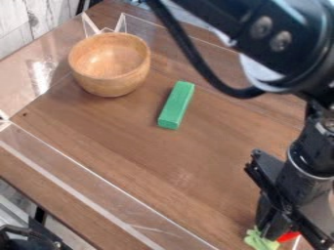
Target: Move the red object to the left side of the table
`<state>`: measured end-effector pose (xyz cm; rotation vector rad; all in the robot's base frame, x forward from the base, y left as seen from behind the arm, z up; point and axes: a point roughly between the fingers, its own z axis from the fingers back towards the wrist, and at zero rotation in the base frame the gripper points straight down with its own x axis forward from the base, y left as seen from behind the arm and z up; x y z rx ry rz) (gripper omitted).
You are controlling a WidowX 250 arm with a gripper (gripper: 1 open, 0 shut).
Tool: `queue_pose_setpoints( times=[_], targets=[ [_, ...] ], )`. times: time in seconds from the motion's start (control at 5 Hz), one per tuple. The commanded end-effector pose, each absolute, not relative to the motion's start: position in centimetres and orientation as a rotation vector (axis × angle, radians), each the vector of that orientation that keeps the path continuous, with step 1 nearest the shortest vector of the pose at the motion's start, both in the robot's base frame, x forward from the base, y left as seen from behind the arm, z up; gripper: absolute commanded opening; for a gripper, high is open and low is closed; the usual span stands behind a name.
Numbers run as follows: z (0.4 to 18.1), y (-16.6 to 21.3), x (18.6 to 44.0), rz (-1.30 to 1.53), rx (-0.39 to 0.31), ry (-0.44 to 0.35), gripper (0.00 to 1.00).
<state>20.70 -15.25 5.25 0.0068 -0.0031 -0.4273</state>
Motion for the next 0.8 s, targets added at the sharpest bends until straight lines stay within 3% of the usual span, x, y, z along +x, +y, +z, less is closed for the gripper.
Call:
queue_pose_setpoints(
  times=[0.0,0.4,0.6],
  targets=[
    [6.4,-15.5,20.5,-0.425,-0.025,-0.047,0.00],
    [11.3,-14.6,19.4,-0.417,0.035,-0.041,0.00],
    [12.9,-11.4,18.6,-0.353,0.060,-0.042,0.00]
  ],
)
